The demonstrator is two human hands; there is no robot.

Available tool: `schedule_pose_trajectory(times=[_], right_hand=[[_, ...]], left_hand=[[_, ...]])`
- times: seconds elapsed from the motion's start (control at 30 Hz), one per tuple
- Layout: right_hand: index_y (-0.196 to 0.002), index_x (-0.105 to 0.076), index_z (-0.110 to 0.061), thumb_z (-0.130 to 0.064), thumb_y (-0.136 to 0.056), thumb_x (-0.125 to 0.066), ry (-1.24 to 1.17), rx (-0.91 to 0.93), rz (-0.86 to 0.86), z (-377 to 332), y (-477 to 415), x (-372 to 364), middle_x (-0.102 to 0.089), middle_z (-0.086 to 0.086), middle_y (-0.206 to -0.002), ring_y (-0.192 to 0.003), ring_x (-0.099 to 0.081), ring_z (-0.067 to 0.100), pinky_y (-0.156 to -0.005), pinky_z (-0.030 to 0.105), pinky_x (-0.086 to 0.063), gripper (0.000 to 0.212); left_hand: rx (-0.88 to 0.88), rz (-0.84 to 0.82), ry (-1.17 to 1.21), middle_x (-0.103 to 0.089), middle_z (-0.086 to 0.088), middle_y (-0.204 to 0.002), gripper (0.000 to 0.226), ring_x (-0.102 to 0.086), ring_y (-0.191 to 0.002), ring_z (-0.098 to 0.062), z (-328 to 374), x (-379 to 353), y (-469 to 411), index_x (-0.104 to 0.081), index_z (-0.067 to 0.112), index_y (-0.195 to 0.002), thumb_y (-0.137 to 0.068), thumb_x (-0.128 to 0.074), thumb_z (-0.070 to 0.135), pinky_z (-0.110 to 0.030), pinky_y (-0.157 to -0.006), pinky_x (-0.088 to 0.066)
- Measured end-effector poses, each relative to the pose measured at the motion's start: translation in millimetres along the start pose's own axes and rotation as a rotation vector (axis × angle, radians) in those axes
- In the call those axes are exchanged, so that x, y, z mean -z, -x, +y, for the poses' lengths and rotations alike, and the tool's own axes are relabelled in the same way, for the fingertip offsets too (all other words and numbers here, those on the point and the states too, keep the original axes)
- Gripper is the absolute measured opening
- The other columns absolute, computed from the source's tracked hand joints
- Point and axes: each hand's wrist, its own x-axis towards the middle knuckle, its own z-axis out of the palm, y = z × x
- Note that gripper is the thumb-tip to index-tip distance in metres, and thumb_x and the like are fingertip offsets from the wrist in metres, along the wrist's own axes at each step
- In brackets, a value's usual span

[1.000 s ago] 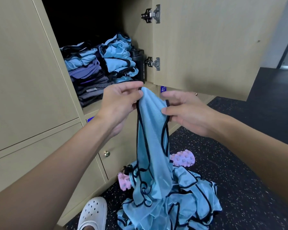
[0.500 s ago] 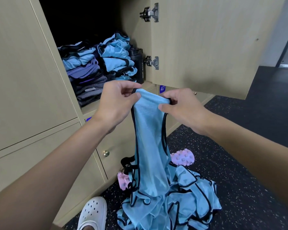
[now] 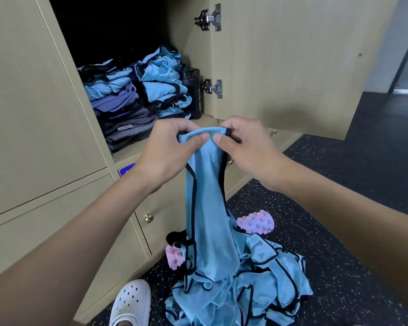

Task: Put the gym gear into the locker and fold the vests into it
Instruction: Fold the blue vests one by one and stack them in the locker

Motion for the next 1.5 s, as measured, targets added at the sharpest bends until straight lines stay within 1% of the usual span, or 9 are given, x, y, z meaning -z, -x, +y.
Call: schedule_pose_trajectory(times=[0.1, 0.2, 0.4, 0.63, 0.93, 1.07, 1.2, 1.33, 1.5], right_hand=[[-0.111, -0.061, -0.013, -0.003, -0.089, -0.067, -0.110, -0.090, -0.183, 2.9, 7.5, -1.0, -0.067, 0.016, -0.088, -0.078, -0.062, 0.016, -0.069, 0.031, -0.055, 0.025], [-0.085, -0.063, -0.016, -0.009, -0.090, -0.069, 0.064, -0.104, -0.301, 11.3, 18.4, -10.5, -0.065, 0.006, -0.080, -0.073, -0.056, 0.012, -0.073, 0.024, -0.048, 0.010], [-0.085, -0.055, -0.014, -0.007, -0.096, -0.056, 0.039, -0.080, -0.203, 19.0, 18.9, -16.5, -0.066, 0.011, -0.077, -0.071, -0.056, 0.013, -0.081, 0.039, -0.051, 0.013], [-0.092, -0.062, -0.010, -0.012, -0.087, -0.071, -0.011, -0.001, -0.120, 13.5, 22.3, -26.9, -0.061, 0.002, -0.082, -0.073, -0.053, 0.010, -0.069, 0.022, -0.045, 0.011], [-0.094, -0.068, -0.011, -0.028, -0.083, -0.068, -0.067, -0.027, -0.093, 12.0, 21.8, -37.9, -0.073, 0.011, -0.091, -0.085, -0.068, 0.032, -0.084, 0.052, -0.055, 0.020], [-0.080, -0.056, -0.009, -0.013, -0.090, -0.066, -0.046, -0.026, -0.094, 12.7, 20.4, -34.4, -0.056, 0.005, -0.065, -0.063, -0.046, 0.016, -0.065, 0.033, -0.041, 0.015], [-0.095, -0.060, -0.018, -0.006, -0.086, -0.067, 0.082, -0.106, -0.338, 16.3, 25.7, -29.0, -0.069, 0.005, -0.086, -0.072, -0.060, 0.015, -0.074, 0.033, -0.052, 0.016], [-0.065, -0.050, -0.022, -0.003, -0.090, -0.061, 0.166, -0.123, -0.356, 22.2, 28.3, -23.6, -0.053, -0.014, -0.057, -0.049, -0.041, -0.002, -0.054, 0.018, -0.037, 0.033], [-0.080, -0.064, -0.011, -0.007, -0.096, -0.057, 0.117, -0.111, -0.324, 16.3, 27.2, -19.1, -0.054, -0.004, -0.065, -0.051, -0.040, 0.000, -0.052, 0.015, -0.034, 0.017]], left_hand=[[0.037, 0.113, 0.095, -0.056, 0.002, -0.070, 0.019, -0.045, -0.063, -0.009, 1.7, 4.2, -3.0, -0.066, 0.016, -0.075, -0.094, -0.068, 0.015, -0.022, -0.061, -0.039], [0.057, 0.182, 0.186, -0.054, 0.001, -0.068, 0.022, -0.045, -0.064, -0.013, 4.1, 8.5, -4.7, -0.062, 0.016, -0.072, -0.094, -0.068, 0.016, -0.027, -0.062, -0.039], [0.101, 0.197, 0.320, -0.053, -0.011, -0.076, 0.022, -0.048, -0.070, -0.021, 7.2, 12.5, -3.0, -0.060, 0.002, -0.083, -0.097, -0.064, 0.018, -0.035, -0.067, -0.041], [0.097, 0.192, 0.393, -0.055, -0.015, -0.077, 0.026, -0.048, -0.072, -0.026, 7.5, 17.1, -1.0, -0.061, -0.006, -0.082, -0.093, -0.070, 0.017, -0.040, -0.070, -0.043], [0.119, 0.192, 0.311, -0.053, -0.010, -0.064, 0.034, -0.050, -0.062, -0.021, 16.1, 14.9, 3.6, -0.053, 0.012, -0.061, -0.082, -0.080, 0.013, -0.030, -0.056, -0.044], [0.118, 0.242, 0.369, -0.048, -0.013, -0.075, 0.036, -0.044, -0.069, -0.026, 11.5, 23.3, -0.2, -0.047, 0.016, -0.064, -0.089, -0.074, 0.017, -0.039, -0.063, -0.039], [0.076, 0.324, 0.382, -0.052, -0.015, -0.075, 0.031, -0.054, -0.070, -0.025, 7.4, 36.7, -5.0, -0.047, 0.022, -0.070, -0.094, -0.067, 0.021, -0.040, -0.066, -0.046], [0.145, 0.364, 0.374, -0.051, -0.001, -0.063, 0.021, -0.050, -0.057, -0.015, 13.0, 45.4, -8.7, -0.042, 0.022, -0.082, -0.102, -0.048, 0.024, -0.036, -0.065, -0.037], [0.055, -0.166, -0.277, -0.062, 0.002, -0.073, 0.053, -0.060, -0.063, 0.002, 13.3, 43.7, 5.4, -0.063, 0.036, -0.109, -0.070, -0.070, 0.071, -0.018, -0.063, -0.044]])
